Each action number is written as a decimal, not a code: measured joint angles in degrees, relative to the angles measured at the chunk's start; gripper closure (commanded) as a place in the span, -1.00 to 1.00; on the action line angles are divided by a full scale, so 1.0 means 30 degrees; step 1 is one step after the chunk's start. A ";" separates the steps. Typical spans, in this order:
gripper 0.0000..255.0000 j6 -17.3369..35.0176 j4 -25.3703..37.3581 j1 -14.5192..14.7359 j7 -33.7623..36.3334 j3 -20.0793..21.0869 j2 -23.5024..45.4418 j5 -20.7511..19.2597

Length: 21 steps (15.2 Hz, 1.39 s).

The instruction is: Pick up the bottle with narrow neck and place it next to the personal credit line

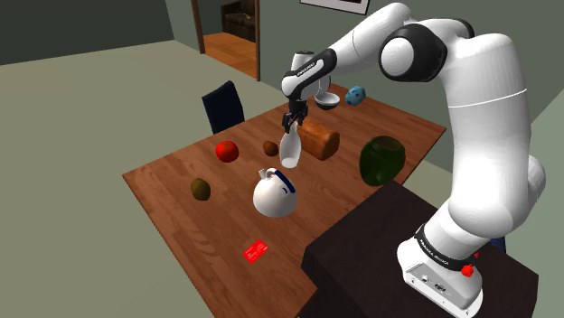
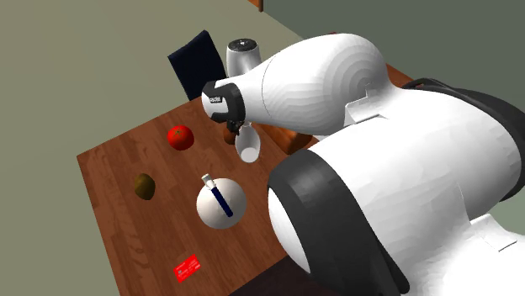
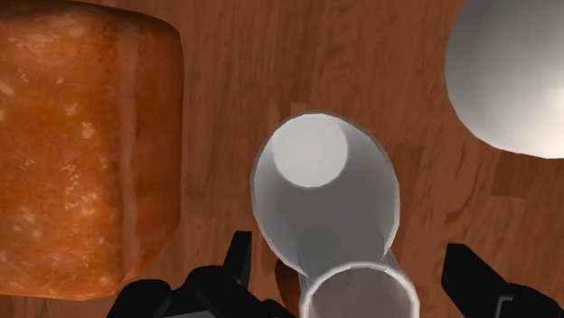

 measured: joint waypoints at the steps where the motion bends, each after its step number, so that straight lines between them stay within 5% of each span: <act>1: -1.00 0.0005 -0.0006 0.0001 0.0000 0.0000 -0.0001 0.0000; 2: 1.00 0.0005 -0.0006 0.0001 0.0000 0.0000 -0.0001 0.0000; 21: 1.00 -0.1411 0.0160 0.0045 0.0081 -0.0104 -0.1250 -0.0141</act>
